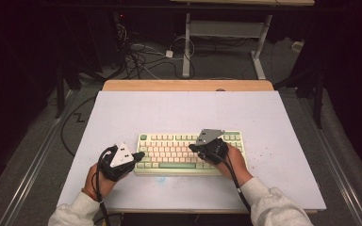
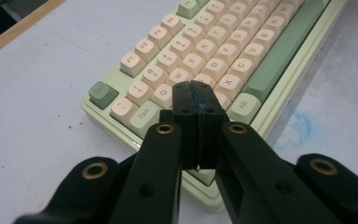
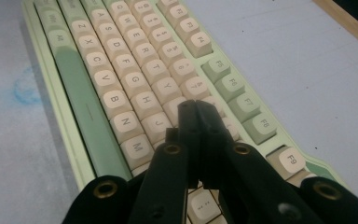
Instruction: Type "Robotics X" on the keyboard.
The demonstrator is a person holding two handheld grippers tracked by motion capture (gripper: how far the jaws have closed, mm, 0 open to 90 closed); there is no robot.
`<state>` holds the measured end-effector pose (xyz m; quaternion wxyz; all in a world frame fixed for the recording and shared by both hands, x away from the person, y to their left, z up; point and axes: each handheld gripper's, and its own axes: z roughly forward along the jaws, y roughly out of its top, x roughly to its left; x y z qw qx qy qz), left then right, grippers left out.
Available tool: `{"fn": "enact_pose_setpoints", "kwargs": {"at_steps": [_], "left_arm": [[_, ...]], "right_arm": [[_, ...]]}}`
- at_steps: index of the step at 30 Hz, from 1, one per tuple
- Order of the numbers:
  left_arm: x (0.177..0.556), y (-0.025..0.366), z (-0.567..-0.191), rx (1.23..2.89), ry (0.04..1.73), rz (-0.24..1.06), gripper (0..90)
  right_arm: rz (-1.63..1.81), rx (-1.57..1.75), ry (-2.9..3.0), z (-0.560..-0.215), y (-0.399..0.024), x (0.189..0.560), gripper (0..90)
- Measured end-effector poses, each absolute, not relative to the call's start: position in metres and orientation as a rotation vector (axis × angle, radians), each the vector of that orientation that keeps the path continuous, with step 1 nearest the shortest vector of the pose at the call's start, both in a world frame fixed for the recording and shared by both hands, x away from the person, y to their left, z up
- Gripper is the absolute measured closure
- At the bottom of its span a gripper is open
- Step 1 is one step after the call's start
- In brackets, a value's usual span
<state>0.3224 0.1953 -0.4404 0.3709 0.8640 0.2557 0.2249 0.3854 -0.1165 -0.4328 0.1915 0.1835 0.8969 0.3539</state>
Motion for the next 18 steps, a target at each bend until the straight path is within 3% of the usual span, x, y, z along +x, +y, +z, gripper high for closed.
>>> {"fn": "enact_pose_setpoints", "kwargs": {"at_steps": [18], "left_arm": [[0.323,0.195,-0.443,2.236,0.644,0.558,87.2]], "right_arm": [[0.903,0.538,2.556,-0.444,-0.101,0.402,90.0]]}}
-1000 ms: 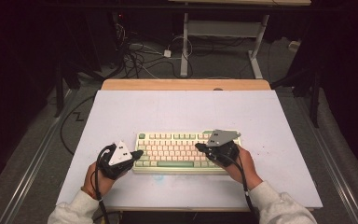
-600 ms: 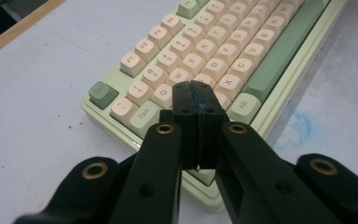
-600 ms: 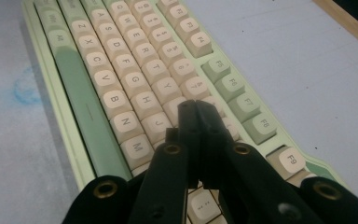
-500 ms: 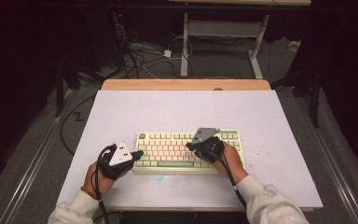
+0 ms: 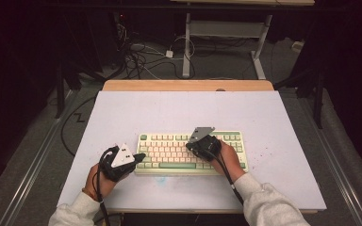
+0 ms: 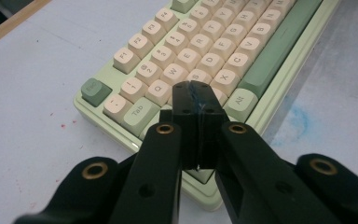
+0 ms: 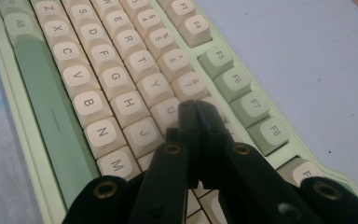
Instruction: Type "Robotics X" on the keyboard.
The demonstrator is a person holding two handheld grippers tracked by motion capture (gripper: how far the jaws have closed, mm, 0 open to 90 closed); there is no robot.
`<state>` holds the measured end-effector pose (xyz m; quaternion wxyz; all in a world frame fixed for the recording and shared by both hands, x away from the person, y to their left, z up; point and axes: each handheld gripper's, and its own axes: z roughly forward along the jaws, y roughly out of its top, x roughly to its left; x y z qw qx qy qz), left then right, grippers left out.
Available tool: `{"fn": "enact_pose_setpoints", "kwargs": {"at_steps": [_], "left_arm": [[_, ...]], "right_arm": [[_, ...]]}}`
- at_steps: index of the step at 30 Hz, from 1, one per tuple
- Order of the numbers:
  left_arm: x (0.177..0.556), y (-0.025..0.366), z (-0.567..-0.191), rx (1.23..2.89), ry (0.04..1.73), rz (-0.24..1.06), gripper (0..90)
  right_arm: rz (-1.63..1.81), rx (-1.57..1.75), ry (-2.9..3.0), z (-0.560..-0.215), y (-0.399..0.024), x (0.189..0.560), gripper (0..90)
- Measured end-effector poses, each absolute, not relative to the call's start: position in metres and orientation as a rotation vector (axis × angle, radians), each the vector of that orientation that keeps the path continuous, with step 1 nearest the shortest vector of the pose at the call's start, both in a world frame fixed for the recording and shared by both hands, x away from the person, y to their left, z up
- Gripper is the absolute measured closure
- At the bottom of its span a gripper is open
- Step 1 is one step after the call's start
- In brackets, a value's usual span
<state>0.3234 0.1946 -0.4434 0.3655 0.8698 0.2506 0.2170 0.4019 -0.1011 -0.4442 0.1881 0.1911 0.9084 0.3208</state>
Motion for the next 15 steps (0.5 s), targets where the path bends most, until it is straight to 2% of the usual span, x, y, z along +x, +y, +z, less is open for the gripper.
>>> {"fn": "enact_pose_setpoints", "kwargs": {"at_steps": [7,15], "left_arm": [[0.323,0.193,-0.445,2.249,0.638,0.553,87.3],[0.323,0.194,-0.444,2.253,0.638,0.556,87.3]], "right_arm": [[0.852,0.523,2.585,-0.445,-0.096,0.401,90.0],[0.950,0.531,2.533,-0.434,-0.105,0.393,90.0]]}}
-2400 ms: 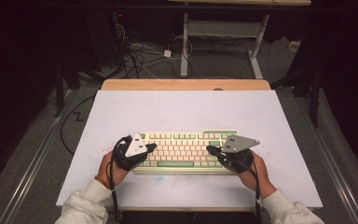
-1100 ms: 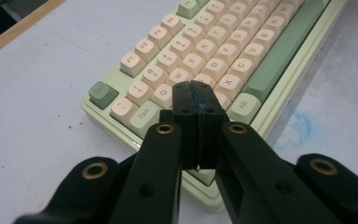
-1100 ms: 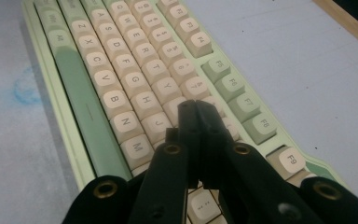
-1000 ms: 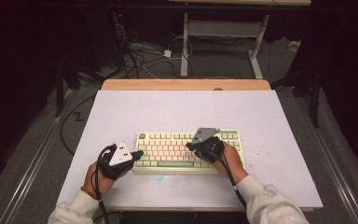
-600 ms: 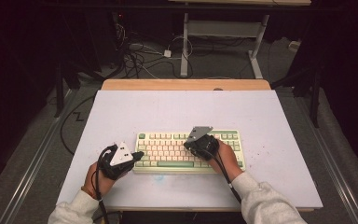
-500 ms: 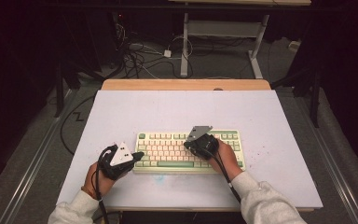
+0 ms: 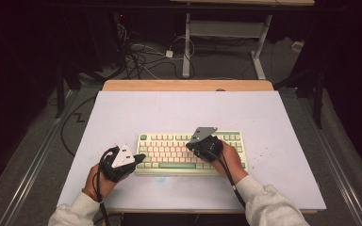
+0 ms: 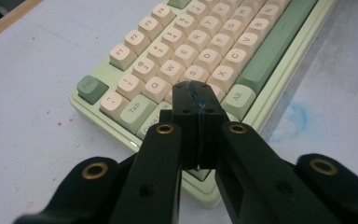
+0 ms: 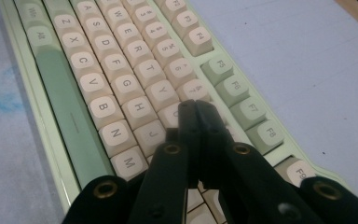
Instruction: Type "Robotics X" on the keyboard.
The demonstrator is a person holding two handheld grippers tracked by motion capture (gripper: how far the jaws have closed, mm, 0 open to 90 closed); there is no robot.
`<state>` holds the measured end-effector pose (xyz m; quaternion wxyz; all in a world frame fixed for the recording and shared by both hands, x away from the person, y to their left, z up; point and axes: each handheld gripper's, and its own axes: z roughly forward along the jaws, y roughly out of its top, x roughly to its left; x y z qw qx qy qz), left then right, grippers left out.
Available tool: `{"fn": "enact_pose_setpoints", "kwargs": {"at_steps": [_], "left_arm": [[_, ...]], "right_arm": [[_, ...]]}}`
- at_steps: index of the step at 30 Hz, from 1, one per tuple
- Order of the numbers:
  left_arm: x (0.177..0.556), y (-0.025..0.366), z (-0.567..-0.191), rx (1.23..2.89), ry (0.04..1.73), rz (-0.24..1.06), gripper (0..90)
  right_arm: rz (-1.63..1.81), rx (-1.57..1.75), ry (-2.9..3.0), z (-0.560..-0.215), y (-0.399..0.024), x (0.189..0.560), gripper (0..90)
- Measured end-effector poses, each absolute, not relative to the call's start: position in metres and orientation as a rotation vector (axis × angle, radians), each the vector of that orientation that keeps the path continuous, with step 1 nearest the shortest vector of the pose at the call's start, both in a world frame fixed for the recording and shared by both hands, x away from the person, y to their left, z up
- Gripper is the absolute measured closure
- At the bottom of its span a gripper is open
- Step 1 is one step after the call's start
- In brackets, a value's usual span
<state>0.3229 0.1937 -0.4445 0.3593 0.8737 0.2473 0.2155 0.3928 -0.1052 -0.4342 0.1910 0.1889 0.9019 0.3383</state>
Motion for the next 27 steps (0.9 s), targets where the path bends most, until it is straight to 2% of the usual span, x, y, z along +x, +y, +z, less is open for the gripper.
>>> {"fn": "enact_pose_setpoints", "kwargs": {"at_steps": [27], "left_arm": [[0.323,0.192,-0.445,2.253,0.636,0.561,87.2]], "right_arm": [[1.157,0.541,2.376,-0.406,-0.145,0.367,89.9]]}}
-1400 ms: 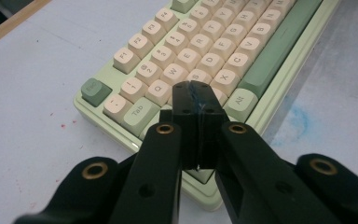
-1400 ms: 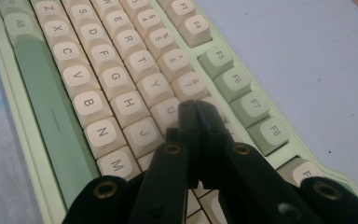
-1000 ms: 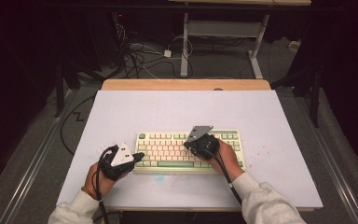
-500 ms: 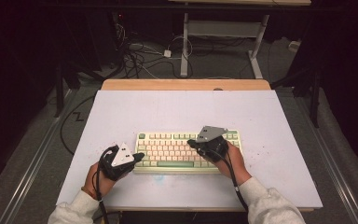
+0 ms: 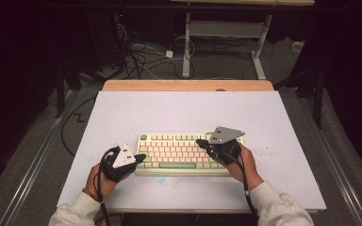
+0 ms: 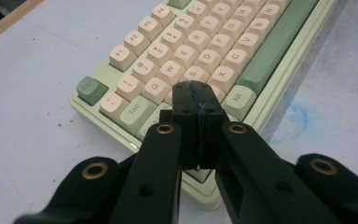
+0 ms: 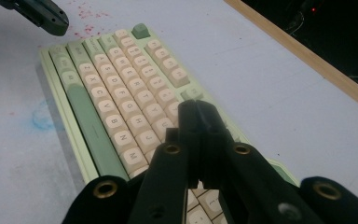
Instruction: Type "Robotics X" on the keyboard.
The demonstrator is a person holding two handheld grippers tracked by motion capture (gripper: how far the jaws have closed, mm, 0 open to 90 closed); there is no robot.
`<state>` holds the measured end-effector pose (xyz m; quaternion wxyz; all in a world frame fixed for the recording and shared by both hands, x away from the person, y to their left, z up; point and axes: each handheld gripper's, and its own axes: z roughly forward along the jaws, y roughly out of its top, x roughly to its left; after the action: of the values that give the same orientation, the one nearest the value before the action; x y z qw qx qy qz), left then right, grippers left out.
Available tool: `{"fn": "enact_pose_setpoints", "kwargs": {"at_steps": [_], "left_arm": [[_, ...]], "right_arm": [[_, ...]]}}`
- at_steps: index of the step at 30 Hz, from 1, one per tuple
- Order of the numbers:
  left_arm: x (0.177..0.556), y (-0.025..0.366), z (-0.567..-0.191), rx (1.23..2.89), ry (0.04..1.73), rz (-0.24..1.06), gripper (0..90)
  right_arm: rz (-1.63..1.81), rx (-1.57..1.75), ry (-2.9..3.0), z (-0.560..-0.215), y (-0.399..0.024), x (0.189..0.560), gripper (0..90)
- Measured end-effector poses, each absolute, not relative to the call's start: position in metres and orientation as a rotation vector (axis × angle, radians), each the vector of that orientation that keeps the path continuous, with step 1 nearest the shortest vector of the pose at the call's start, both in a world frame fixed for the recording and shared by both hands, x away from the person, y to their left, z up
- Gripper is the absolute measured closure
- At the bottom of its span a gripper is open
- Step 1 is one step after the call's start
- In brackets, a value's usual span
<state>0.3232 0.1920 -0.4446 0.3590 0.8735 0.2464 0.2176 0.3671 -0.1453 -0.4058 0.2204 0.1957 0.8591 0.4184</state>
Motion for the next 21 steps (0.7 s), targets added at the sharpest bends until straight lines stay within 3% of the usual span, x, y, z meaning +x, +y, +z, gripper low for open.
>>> {"fn": "enact_pose_setpoints", "kwargs": {"at_steps": [21], "left_arm": [[0.323,0.191,-0.443,2.248,0.631,0.558,87.2]], "right_arm": [[1.186,0.547,2.332,-0.394,-0.173,0.349,89.9]]}}
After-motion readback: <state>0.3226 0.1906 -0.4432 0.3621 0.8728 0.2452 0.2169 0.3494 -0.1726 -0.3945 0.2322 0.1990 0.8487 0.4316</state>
